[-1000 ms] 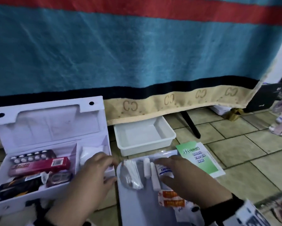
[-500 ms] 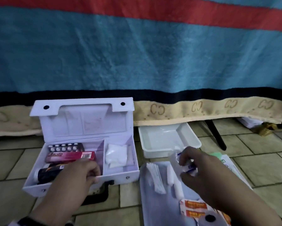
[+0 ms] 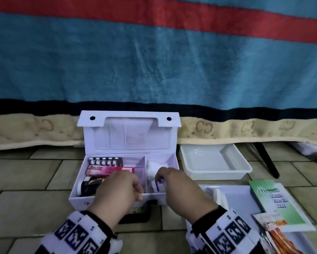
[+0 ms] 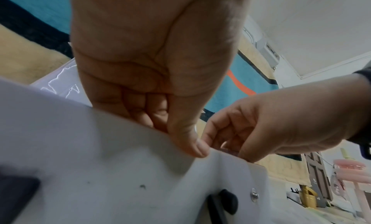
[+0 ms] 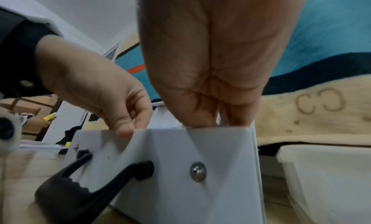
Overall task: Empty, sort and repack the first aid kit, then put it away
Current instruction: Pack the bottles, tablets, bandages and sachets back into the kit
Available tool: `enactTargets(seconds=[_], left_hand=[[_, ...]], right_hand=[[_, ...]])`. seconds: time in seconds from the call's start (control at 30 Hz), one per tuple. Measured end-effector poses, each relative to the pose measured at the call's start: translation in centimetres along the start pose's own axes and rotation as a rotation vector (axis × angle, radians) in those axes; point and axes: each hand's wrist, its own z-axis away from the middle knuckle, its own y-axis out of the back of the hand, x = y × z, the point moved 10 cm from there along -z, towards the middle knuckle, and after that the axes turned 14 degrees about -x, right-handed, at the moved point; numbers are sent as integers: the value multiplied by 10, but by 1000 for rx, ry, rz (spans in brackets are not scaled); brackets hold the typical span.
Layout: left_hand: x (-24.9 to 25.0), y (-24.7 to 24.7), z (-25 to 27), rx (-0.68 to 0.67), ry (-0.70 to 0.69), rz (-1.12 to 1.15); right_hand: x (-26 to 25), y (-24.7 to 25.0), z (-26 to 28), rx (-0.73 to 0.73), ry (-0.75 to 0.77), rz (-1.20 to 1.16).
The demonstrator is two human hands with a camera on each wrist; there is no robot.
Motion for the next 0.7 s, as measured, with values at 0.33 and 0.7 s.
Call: enactTargets(seconds=[0.33,0.7], left_hand=[[2,2,1,2,-1,-11],[5,2,-6,-67,24,-87]], right_hand=[[-12,-17,3,-55,-34,220],[-15,-28,9,-93,-38,264]])
